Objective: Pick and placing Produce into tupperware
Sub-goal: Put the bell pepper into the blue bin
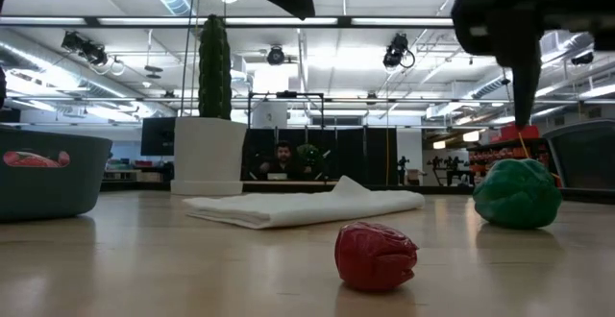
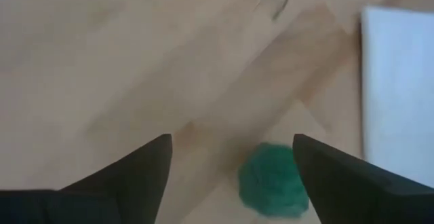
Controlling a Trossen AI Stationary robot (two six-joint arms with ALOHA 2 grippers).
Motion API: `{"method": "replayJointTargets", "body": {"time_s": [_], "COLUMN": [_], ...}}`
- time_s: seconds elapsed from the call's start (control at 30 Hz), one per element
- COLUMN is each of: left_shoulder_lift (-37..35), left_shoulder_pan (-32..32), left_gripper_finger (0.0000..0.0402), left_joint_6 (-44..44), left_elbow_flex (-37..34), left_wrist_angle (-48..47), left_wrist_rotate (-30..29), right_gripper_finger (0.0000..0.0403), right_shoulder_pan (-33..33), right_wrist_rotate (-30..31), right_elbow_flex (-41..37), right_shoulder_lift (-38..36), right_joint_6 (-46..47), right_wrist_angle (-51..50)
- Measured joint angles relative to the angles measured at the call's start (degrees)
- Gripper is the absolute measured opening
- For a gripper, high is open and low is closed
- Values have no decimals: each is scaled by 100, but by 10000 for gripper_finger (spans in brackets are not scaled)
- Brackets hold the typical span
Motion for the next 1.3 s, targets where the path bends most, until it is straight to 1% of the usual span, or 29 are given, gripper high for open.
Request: {"method": "replayJointTargets", "body": {"time_s": [0.13, 0.2, 0.27, 0.33, 0.43, 0.57, 0.77, 0.93, 1.07, 1.3], "left_shoulder_lift": [0, 0, 0, 0, 0, 0, 1, 0, 1, 0], "left_shoulder_pan": [0, 0, 0, 0, 0, 0, 0, 1, 1, 0], "left_gripper_finger": [90, 87, 84, 81, 81, 86, 91, 84, 80, 88], "left_joint_6": [0, -2, 0, -2, 0, 0, -1, -2, -1, 0], "left_elbow_flex": [0, 0, 0, 0, 0, 0, 0, 0, 2, 2], "left_wrist_angle": [2, 2, 4, 4, 7, 7, 7, 8, 10, 9], "left_wrist_rotate": [-1, 1, 0, 1, 0, 1, -1, 0, -1, 1], "right_gripper_finger": [319, 316, 312, 309, 307, 307, 307, 307, 306, 306], "right_shoulder_pan": [-10, -13, -6, -40, -71, -47, -95, -181, -246, -461], "right_wrist_rotate": [635, 884, 955, 946, 796, 690, 626, 607, 815, 487], "right_elbow_flex": [-245, -260, -240, -235, -247, -308, -467, -791, -890, -913], "right_shoulder_lift": [2, 2, 2, 2, 2, 2, 2, 2, 2, 2], "right_joint_6": [-184, -580, -1076, -1310, -1340, -1984, -2657, -2821, -3158, -3472], "right_wrist_angle": [72, 51, 89, 120, 131, 132, 211, 692, 861, 894]}}
